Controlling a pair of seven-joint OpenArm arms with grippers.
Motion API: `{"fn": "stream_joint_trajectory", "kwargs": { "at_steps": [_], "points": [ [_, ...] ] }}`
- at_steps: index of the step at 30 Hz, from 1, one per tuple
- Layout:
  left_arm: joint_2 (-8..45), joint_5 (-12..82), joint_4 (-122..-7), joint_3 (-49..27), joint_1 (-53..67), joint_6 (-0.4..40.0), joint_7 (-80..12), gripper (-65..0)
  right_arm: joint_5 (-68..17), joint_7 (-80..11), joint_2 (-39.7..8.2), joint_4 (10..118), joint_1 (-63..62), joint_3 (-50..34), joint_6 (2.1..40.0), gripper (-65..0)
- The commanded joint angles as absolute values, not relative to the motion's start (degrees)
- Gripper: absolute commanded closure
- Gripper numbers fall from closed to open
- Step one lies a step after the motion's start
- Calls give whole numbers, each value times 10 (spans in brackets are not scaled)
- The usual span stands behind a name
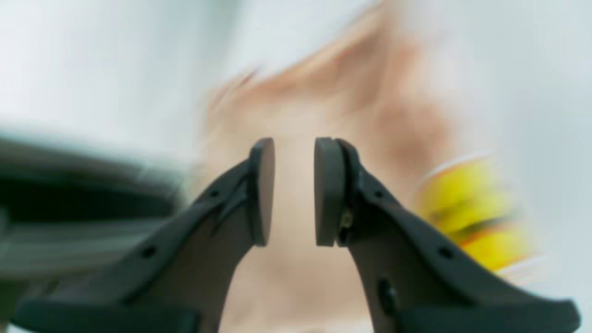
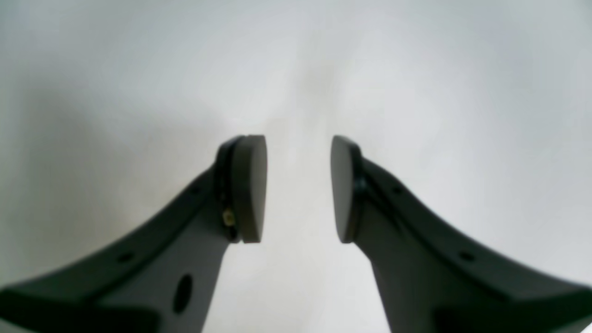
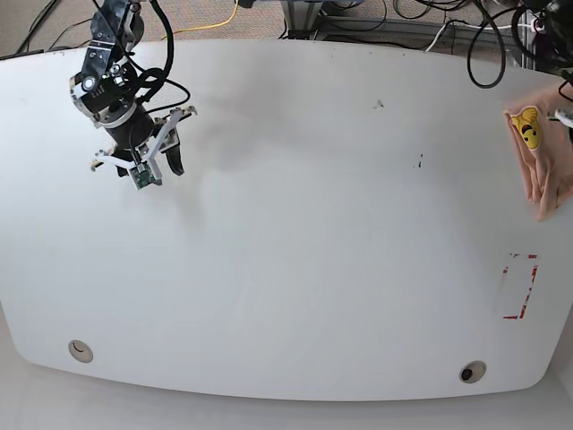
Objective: Layout the t-shirt on the table in an organized manner, then fold the t-shirt properly
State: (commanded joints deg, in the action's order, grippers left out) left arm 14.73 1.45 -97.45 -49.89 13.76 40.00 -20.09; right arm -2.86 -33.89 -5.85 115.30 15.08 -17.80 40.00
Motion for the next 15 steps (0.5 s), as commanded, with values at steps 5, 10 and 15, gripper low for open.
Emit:
{"fn": "stream_joint_trajectory", "kwargs": {
  "at_steps": [5, 10, 15],
  "points": [
    [116, 14, -989, -356, 126, 399, -83, -131, 75, -200, -29, 1128, 138, -169, 400, -216],
    [110, 14, -972, -240, 132, 284, 14, -132, 116, -130, -24, 1126, 141, -169, 400, -216],
    [110, 14, -929, -147, 167, 210, 112, -132, 117, -65, -29, 1125, 187, -172, 400, -216]
  ]
}}
